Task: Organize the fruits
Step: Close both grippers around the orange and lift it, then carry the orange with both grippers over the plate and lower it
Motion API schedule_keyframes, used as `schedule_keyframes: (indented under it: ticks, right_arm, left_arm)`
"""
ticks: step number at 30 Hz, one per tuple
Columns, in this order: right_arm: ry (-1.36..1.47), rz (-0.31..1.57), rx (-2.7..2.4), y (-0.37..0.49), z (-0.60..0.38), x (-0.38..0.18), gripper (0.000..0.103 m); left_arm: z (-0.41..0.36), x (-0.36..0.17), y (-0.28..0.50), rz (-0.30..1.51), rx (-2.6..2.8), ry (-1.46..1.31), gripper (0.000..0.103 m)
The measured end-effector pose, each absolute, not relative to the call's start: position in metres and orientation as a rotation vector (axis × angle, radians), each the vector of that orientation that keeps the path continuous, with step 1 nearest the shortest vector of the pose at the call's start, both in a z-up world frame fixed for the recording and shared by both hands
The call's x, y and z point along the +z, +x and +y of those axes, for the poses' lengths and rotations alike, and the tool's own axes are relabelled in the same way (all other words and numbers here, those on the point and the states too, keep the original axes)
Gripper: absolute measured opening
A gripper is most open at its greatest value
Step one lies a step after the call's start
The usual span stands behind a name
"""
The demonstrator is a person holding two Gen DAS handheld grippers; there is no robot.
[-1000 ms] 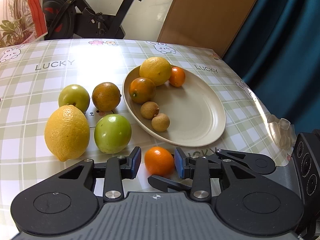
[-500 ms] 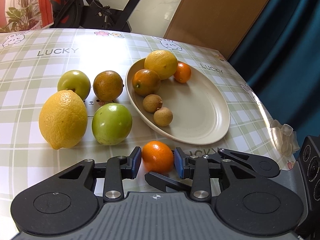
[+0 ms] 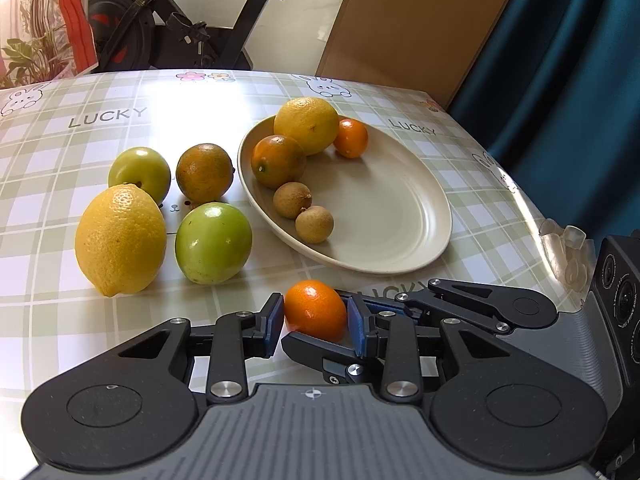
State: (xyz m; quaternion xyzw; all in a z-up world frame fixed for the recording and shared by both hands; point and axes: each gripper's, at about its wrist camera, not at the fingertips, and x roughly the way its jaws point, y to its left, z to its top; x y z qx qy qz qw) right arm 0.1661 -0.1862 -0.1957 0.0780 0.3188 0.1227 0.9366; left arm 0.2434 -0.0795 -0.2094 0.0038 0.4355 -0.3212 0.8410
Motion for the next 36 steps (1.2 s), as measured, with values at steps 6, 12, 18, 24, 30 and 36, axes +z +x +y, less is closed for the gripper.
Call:
schedule_keyframes:
  ticks: [6,12,18,24,30,36]
  right_arm:
    - [0.207,0.634,0.248,0.164,-0.194,-0.192,0.038]
    - [0.218,0.593,0.223,0.155,-0.199,-0.173,0.038]
    - [0.201,0.533,0.210,0.153,-0.203,-0.141,0.038]
    - [0.169,0.454,0.184,0.159,-0.210,-0.102,0.038]
    - [0.143,0.386,0.159,0.177,-0.229,-0.073,0.038]
    - [0.152,0.414,0.144,0.195,-0.250,-0.085,0.038]
  left_arm:
    - [-0.088,-0.198,0.240,0.893,-0.676,0.034,0.037]
    - [-0.092,-0.174,0.231,0.838,-0.689,0.054,0.037]
    - [-0.093,-0.138,0.226,0.759,-0.679,0.014,0.037]
    - [-0.108,-0.099,0.238,0.678,-0.692,0.018,0.037]
    - [-0.131,-0.083,0.261,0.660,-0.713,0.020,0.037]
    - [-0.155,-0.106,0.279,0.713,-0.724,0.038,0.037]
